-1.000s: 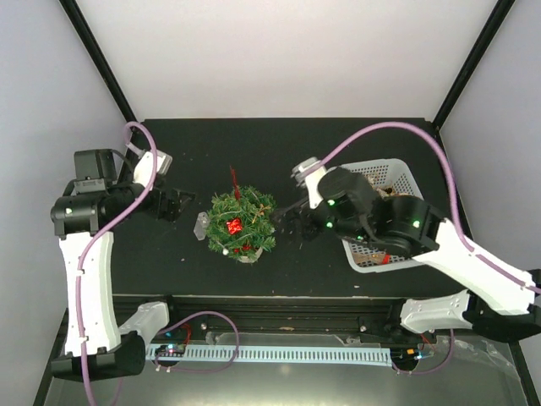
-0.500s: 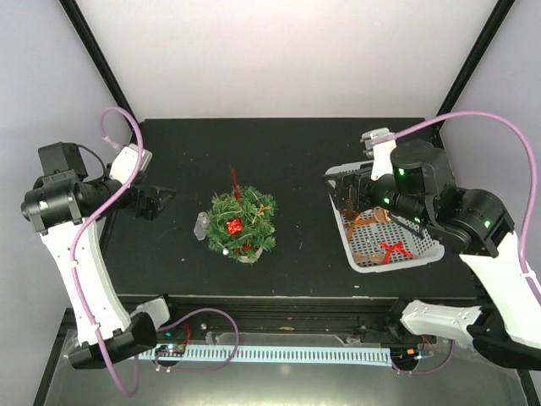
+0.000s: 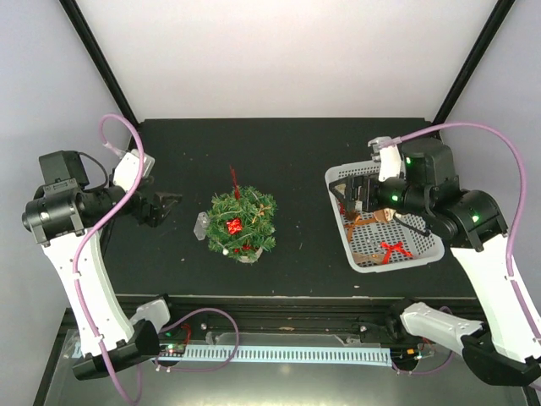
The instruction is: Decorate the small christmas tree
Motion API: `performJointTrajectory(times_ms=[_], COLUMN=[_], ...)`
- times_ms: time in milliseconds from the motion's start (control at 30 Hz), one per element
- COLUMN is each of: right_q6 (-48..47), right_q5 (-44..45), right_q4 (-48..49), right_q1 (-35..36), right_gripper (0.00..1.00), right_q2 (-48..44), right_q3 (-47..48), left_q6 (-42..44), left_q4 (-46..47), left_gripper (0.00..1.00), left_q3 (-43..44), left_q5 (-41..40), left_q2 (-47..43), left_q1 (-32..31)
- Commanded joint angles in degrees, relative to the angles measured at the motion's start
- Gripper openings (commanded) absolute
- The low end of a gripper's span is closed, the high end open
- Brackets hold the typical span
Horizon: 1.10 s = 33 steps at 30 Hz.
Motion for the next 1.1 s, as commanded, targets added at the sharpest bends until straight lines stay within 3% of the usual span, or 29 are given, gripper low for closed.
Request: performJointTrajectory(times_ms=[0, 333, 700, 933, 1067], right_q6=[-1.3, -2.0, -1.7, -1.3, -0.9], right_q5=[-9.1, -3.0, -2.0, -1.0, -1.0], right_q4=[3.7, 2.0, 1.1, 1.3, 1.8], right_q1=[-0.4, -0.4, -0.4, -0.4, -0.4], right_gripper=[1.0, 1.0, 1.0, 1.0, 1.0], right_q2=[-1.9, -5.2, -8.2, -9.9, -10.2], right_q3=[-1.4, -2.0, -4.4, -6.5, -8.1], left_q6=[-0.9, -2.6, -1.6, 7.4, 13.8], left_q4=[-1.4, -1.4, -1.2, -1.2, -1.0], left_gripper=[0.99, 0.99, 0.99, 0.99, 0.99], left_q3=[-0.8, -0.5, -0.8, -5.1, -9.1], left_q5=[3.3, 1.5, -5.3, -1.5, -2.4], left_q2=[-1.6, -2.7, -1.2, 5.5, 7.3], left_q1=[0.1, 0.0, 1.3, 20.1, 23.5])
